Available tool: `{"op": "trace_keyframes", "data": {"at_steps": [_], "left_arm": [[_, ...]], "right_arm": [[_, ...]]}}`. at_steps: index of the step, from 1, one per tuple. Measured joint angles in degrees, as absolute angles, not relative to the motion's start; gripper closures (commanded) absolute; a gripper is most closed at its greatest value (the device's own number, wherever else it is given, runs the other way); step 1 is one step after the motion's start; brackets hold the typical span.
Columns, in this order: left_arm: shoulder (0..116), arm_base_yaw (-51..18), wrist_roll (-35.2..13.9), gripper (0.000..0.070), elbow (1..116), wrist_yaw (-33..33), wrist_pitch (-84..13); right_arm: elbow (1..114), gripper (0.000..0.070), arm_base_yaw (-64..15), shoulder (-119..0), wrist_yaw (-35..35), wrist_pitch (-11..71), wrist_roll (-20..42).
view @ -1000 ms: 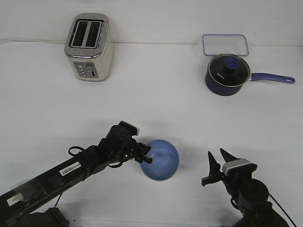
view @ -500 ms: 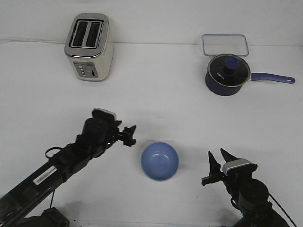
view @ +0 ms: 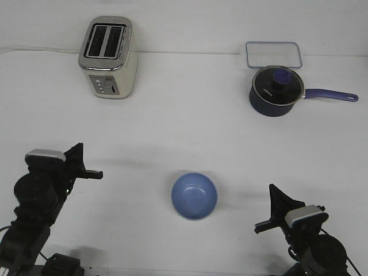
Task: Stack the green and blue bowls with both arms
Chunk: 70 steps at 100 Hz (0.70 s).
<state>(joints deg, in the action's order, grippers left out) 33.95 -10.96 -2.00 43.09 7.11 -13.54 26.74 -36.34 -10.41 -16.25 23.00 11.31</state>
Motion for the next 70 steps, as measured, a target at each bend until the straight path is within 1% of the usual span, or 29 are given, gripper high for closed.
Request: {"op": "trace_keyframes", "data": {"at_steps": [13, 25, 33, 70], "left_arm": [[22.3, -8.97, -0.45, 0.0688, 34.2, 7.14, -8.43], [14.96, -8.43, -0.34, 0.0688, 28.77, 7.11, -8.08], [13.52, -8.25, -0.32, 0.0688, 27.94, 7.14, -9.89], [11.33, -8.25, -0.34, 0.0686, 28.01, 7.11, -9.37]], "right_arm": [[26.72, 0.07, -36.34, -7.11, -18.55, 22.98, 10.44], [26.61, 0.07, -36.34, -7.03, -19.73, 22.92, 10.22], [26.48, 0.07, -36.34, -7.03, -19.64, 22.96, 10.31], [26.48, 0.07, -36.36, -7.03, -19.55, 22.94, 10.31]]}}
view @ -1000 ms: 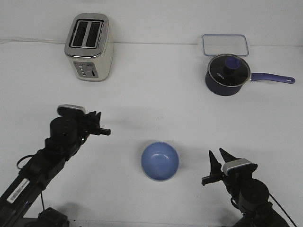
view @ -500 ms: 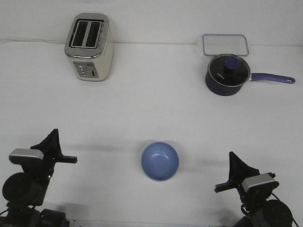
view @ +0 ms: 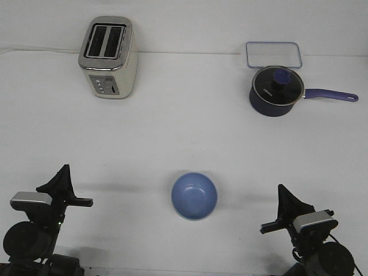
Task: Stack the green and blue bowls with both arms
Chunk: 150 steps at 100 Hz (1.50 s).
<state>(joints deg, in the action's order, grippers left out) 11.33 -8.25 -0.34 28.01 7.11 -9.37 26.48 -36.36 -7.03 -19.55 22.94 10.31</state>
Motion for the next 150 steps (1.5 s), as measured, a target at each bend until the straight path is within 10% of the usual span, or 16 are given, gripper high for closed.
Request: {"op": "trace_keyframes", "data": {"at_steps": [150], "left_arm": [[0.3, 0.86, 0.51, 0.0686, 1.87, -1.45, 12.75]], "right_arm": [[26.48, 0.07, -36.36, -7.03, -19.55, 22.92, 10.31]]}}
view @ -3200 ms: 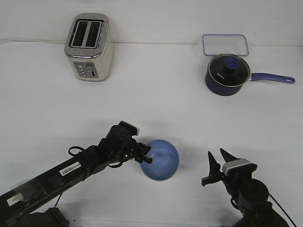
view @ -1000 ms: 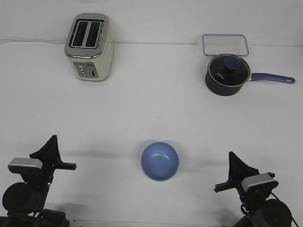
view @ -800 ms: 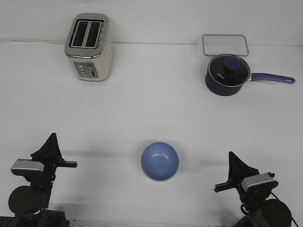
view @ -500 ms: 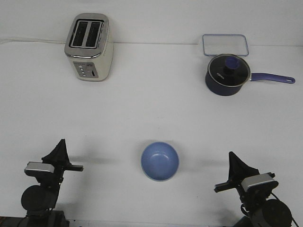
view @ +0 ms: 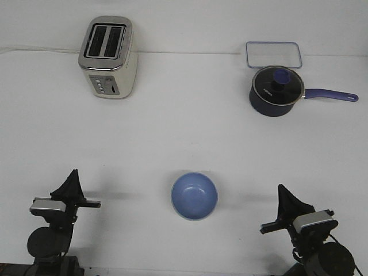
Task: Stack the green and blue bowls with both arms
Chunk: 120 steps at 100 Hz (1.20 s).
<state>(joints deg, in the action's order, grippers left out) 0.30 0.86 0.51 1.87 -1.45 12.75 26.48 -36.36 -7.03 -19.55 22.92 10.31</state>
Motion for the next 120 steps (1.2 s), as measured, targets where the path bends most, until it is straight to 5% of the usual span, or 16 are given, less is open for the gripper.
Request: {"op": "trace_keyframes", "data": {"at_steps": [76, 94, 120], "left_arm": [[0.3, 0.84, 0.51, 0.0686, 1.87, -1.45, 12.75], [0.3, 0.84, 0.51, 0.0686, 1.87, -1.45, 12.73], [0.3, 0.84, 0.51, 0.0686, 1.87, -1.45, 12.71]], "right_arm": [[26.46, 0.07, -35.66, -7.03, -19.68, 22.92, 8.67], [21.87, 0.07, -25.28, -6.39, -18.37, 16.51, 0.89], [10.09, 0.07, -7.66, -3.25, -1.96, 10.26, -11.94]]}}
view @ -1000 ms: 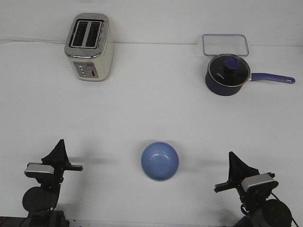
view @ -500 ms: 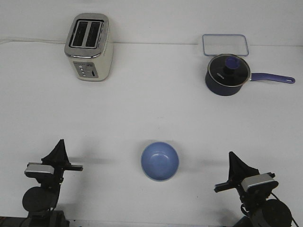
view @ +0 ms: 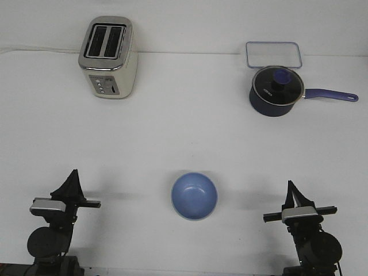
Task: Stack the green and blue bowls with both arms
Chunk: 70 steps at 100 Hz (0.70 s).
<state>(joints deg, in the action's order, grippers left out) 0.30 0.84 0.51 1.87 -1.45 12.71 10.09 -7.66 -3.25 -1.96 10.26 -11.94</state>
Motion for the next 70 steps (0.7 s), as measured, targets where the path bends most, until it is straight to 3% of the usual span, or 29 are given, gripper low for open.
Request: {"op": "trace_keyframes", "data": {"at_steps": [20, 70], "left_arm": [[0.3, 0.84, 0.54, 0.0686, 1.87, -1.45, 12.73], [0.3, 0.84, 0.54, 0.0686, 1.87, -1.45, 12.56]], "right_arm": [[4.47, 0.07, -3.88, -0.03, -1.5, 7.77, -16.71], [0.84, 0.07, -3.25, -0.05, -1.48, 3.57, -16.6]]}}
